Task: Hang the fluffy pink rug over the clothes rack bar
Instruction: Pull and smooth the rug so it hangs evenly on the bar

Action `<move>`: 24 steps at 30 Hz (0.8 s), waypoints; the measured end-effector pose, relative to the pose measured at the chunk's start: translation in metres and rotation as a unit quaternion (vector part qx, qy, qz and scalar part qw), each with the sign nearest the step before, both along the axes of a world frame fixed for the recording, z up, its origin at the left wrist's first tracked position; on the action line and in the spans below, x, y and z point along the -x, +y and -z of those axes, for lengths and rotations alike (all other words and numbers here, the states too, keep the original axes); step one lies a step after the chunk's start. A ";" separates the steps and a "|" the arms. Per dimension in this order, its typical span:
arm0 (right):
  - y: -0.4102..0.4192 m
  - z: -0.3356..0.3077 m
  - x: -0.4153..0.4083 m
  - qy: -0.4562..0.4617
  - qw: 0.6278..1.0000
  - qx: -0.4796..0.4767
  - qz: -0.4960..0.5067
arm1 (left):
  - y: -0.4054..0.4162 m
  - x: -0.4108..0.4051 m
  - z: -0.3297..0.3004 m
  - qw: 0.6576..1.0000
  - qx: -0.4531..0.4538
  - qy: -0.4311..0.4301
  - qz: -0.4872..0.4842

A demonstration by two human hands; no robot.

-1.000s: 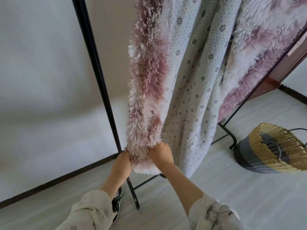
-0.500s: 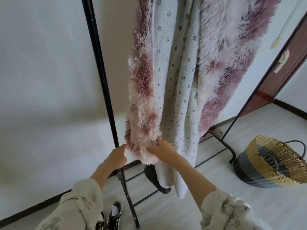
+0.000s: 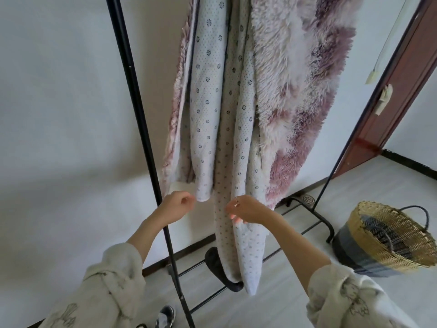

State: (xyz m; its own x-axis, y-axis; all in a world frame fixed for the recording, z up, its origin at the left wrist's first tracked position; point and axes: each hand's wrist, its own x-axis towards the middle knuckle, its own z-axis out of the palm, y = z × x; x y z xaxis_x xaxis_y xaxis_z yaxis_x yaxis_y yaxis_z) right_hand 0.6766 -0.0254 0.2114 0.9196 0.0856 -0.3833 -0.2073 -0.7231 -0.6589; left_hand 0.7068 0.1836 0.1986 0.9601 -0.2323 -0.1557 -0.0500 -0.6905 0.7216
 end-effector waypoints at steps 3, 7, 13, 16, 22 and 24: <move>-0.018 -0.009 -0.006 -0.014 1.000 0.012 0.006 | -0.011 -0.007 -0.016 1.000 0.016 -0.022 0.007; -0.041 -0.034 -0.008 -0.064 0.997 0.008 0.034 | -0.033 -0.014 -0.040 0.997 0.035 -0.063 0.029; -0.093 -0.077 -0.018 -0.181 0.978 0.008 0.105 | -0.073 -0.036 -0.072 0.986 0.085 -0.144 0.007; -0.138 -0.100 -0.035 -0.230 0.962 0.010 0.145 | -0.117 -0.047 -0.098 0.974 0.092 -0.207 -0.031; -0.224 -0.143 -0.095 -0.274 0.938 0.050 0.208 | -0.191 -0.070 -0.185 0.885 0.137 -0.406 -0.182; -0.257 -0.162 -0.119 -0.291 0.931 0.036 0.216 | -0.218 -0.078 -0.215 0.833 0.117 -0.487 -0.233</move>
